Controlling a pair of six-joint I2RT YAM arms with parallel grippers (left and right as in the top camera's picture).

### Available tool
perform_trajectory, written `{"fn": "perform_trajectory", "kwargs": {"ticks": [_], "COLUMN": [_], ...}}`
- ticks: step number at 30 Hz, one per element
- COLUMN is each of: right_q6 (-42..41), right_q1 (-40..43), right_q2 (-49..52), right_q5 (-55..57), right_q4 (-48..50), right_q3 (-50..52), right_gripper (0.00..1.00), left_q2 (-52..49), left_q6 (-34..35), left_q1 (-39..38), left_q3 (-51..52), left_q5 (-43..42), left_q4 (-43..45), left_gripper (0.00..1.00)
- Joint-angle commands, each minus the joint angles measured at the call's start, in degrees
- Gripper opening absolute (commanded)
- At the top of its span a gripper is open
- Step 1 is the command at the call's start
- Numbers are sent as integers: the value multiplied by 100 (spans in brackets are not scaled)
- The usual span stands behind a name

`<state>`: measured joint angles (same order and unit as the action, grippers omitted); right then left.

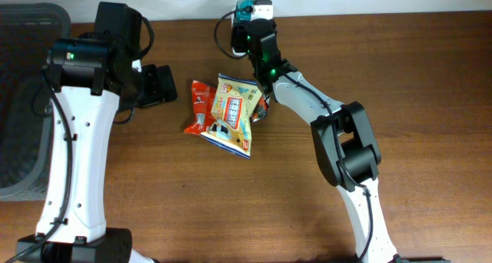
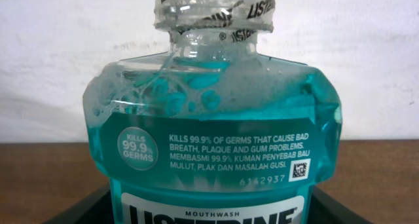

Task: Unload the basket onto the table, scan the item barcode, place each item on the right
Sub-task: 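Hold the Listerine bottle label-side in front of the white scanner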

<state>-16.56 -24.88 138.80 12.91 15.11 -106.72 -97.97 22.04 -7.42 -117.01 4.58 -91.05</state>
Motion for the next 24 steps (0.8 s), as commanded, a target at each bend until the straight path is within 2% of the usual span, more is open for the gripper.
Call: {"fn": "perform_trajectory", "kwargs": {"ticks": [1,3,10,13,17,24], "right_q6": [-26,-26,-105,-710,-2175,-2597], "right_q1": [92,131,243,280,356,365], "right_q2": [46,46,33,33,52,210], "right_q5": [83,59,-114,-339,-481,-494], "right_q4": [0,-149,-662,-1069,-1399,-1578], "right_q3": [-140,-140,-708,-1222,-1349,-1346], "right_gripper": [64,60,59,60,59,60], "left_q2": [24,24,24,24,24,24], "left_q6": [-70,-70,-70,-70,-70,-70], "left_q1": [4,4,4,4,4,4], "left_q3": [-37,-37,-37,-37,-37,-37], "left_q5": [66,66,66,66,66,66], "left_q4": [7,7,7,4,4,4], "left_gripper": [99,99,99,99,99,99]}}
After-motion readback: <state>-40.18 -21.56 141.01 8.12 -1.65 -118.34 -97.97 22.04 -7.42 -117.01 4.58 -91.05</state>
